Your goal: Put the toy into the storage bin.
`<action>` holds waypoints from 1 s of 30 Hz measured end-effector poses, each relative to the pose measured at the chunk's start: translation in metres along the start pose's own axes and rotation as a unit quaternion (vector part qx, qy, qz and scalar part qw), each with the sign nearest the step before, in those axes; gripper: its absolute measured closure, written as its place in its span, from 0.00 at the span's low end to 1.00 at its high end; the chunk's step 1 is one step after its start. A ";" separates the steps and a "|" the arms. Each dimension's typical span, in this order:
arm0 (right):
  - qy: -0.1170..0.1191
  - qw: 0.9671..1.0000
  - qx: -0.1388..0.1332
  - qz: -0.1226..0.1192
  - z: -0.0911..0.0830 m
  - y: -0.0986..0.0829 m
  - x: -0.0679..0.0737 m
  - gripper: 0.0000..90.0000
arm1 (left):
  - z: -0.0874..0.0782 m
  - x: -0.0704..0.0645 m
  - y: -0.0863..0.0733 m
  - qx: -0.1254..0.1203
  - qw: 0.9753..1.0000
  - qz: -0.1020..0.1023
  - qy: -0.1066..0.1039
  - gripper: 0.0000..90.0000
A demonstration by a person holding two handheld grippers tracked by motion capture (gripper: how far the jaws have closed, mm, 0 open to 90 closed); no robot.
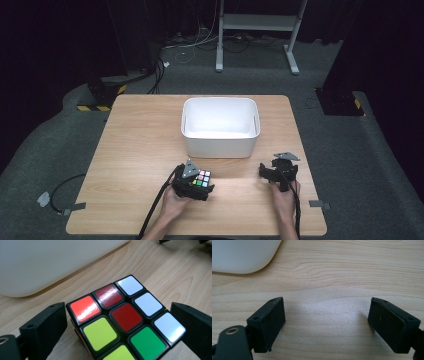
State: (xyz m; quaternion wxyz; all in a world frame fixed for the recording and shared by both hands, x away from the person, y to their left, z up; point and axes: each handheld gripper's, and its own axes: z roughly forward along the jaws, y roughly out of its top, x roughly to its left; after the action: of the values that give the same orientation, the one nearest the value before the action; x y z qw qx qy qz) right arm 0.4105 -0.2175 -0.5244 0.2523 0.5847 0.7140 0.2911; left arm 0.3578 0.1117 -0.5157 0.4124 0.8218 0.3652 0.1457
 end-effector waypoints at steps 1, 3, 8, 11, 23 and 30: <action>0.000 1.000 0.000 0.000 0.000 0.000 0.000 0.16 | 0.002 0.000 0.000 0.000 1.000 0.003 0.002 0.06; 0.000 1.000 0.000 0.001 0.000 0.000 0.000 0.16 | 0.005 -0.001 -0.001 0.000 1.000 0.002 0.004 0.08; 0.000 1.000 0.000 0.000 0.000 0.000 0.000 0.16 | 0.009 -0.004 -0.003 -0.005 1.000 0.001 0.016 0.15; 0.000 1.000 0.000 0.000 0.000 0.000 0.000 0.16 | 0.008 -0.004 -0.003 -0.003 1.000 0.003 0.016 0.16; 0.000 1.000 0.000 0.000 0.000 0.000 0.000 0.16 | 0.006 -0.006 -0.003 0.001 1.000 0.006 0.016 0.17; 0.000 1.000 0.000 0.000 0.000 0.000 0.000 0.16 | 0.004 -0.006 -0.003 -0.001 1.000 -0.001 0.014 0.17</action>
State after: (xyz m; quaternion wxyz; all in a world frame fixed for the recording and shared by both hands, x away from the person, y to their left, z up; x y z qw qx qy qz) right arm 0.4103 -0.2173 -0.5245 0.2525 0.5851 0.7136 0.2910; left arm 0.3537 0.1062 -0.5201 0.4078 0.8190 0.3718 0.1571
